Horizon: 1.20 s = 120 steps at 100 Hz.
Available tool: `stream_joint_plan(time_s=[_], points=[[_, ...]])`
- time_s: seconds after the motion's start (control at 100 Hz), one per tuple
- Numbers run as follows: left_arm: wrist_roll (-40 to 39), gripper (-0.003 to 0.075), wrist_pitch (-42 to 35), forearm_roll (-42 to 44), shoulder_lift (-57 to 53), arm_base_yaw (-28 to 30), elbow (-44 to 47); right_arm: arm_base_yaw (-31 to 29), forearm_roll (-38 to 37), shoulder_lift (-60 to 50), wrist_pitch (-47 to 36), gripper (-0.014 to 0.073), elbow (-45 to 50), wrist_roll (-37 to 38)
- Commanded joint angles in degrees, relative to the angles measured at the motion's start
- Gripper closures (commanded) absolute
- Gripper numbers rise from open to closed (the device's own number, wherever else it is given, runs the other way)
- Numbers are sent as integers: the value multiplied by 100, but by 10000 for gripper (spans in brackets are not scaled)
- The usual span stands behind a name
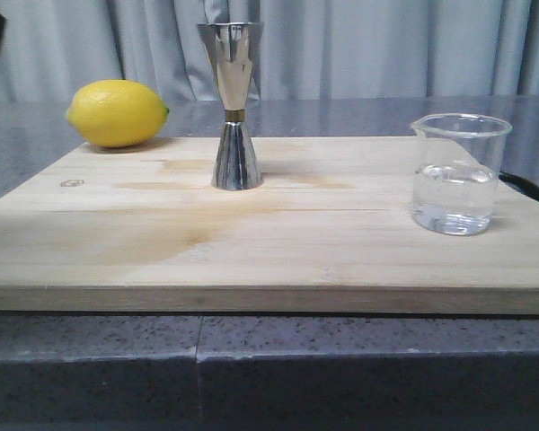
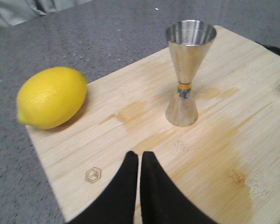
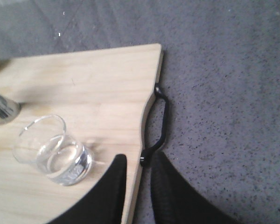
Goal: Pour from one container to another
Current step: 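Reach the left gripper to the silver jigger and the right to the beaker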
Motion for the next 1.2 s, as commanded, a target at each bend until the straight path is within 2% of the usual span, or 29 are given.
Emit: stream_joint_plan(time_s=[0.0, 0.09, 0.14, 0.23, 0.29, 0.36, 0.48, 0.63, 0.85, 1.02, 1.1, 1.19], points=[[299, 692, -718, -129, 400, -351, -322, -24, 303, 181, -244, 468, -225, -643], [491, 583, -900, -129, 802, -560, -454, -24, 485, 249, -244, 363, -225, -989], [490, 493, -1013, -120, 988, -618, -509, -24, 527, 271, -244, 277, -225, -1054], [490, 282, -1237, -145, 1273, -640, -563, -24, 649, 270, -221, 145, -225, -1054], [490, 157, -1480, -300, 1423, -640, -563, -24, 780, 270, -160, 123, -225, -1054], [480, 87, -1722, -388, 1592, -640, -563, -24, 878, 270, -97, 124, -203, -1120], [480, 82, -2025, -402, 1853, -665, -563, -24, 1309, 270, -124, 124, -154, -1576], [480, 82, -2197, -402, 2110, -837, -563, -24, 2442, 462, -48, 124, 2, -3037], [470, 83, -2609, -410, 2183, -1246, -563, -24, 3082, 1086, 119, 124, 94, -3716], [458, 83, -2820, -425, 2183, -1411, -563, -24, 4398, 1380, 147, 125, 94, -5089], [447, 83, -2833, -440, 2183, -1411, -563, 8, 4580, 1493, 326, 125, 94, -5495], [447, 83, -2857, -440, 2183, -1411, -563, 175, 4581, 1605, 355, 125, 94, -5566]])
